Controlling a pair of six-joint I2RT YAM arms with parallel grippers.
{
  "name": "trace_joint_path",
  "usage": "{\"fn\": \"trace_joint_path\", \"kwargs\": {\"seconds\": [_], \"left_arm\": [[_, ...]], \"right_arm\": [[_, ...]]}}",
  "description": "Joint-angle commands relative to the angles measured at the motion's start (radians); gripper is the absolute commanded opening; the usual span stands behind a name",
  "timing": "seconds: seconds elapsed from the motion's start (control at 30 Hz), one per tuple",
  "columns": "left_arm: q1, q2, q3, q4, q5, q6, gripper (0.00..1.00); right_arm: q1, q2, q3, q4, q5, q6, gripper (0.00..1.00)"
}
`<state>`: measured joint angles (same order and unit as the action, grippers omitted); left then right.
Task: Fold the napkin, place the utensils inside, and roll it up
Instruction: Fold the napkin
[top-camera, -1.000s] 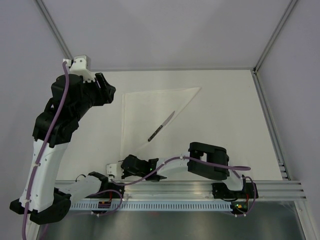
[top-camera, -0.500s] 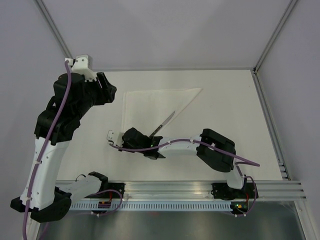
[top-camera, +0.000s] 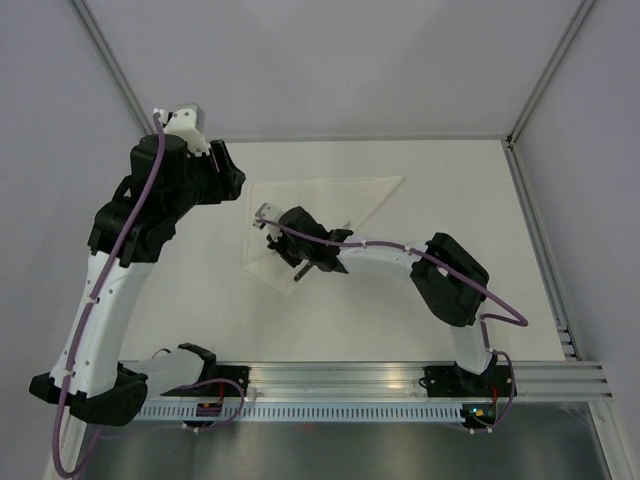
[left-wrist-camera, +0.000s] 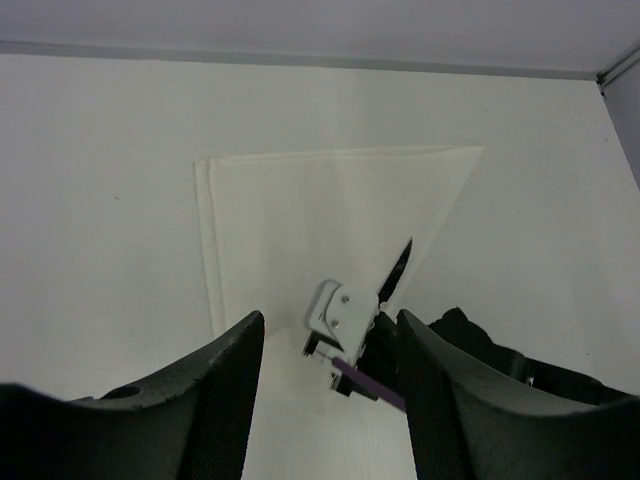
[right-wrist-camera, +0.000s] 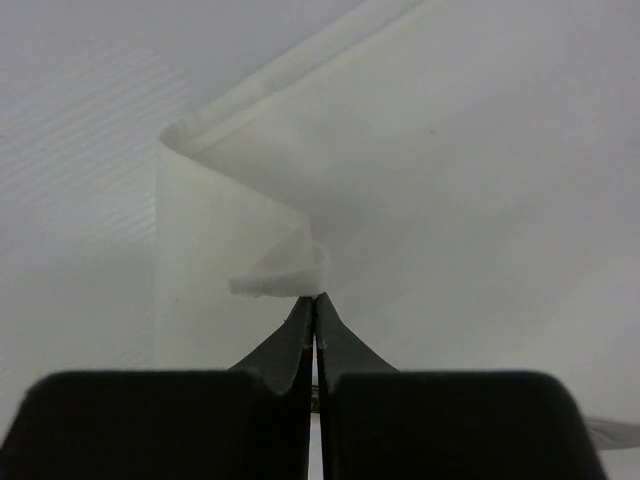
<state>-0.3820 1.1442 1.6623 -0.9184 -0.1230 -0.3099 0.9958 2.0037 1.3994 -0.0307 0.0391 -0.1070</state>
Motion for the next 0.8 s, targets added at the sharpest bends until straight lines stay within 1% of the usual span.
{"fn": "trace_joint_path", "kwargs": {"seconds": [0.0,0.1,0.43,0.5,0.63,0.77], "left_arm": [[-0.001,0.018,0.019,-0.023,0.042,-0.15,0.61],[-0.001,0.034,0.016,-0.011,0.057,-0.144,0.61],[-0.001,0.086,-0.022,0.042,0.115,-0.136,0.61],[-0.001,0.095,-0.047,0.065,0.117,-0.138,0.61],[-0.001,0.104,-0.101,0.111,0.17,-0.149,0.61],[-0.003,0.118,-0.186,0.165,0.207,-0.167,0.61]], "right_arm": [[-0.058,-0.068,0.01,-0.063,-0.031,0.079,0.0],[-0.12,-0.082,-0.017,-0.066,-0.031,0.084,0.01],[-0.229,-0.086,-0.074,-0.049,-0.034,0.078,0.01],[-0.246,-0.079,-0.08,-0.048,-0.034,0.076,0.01],[-0.27,-0.072,-0.097,-0.038,-0.036,0.079,0.01],[-0.29,-0.062,-0.099,-0.034,-0.036,0.082,0.01]]}}
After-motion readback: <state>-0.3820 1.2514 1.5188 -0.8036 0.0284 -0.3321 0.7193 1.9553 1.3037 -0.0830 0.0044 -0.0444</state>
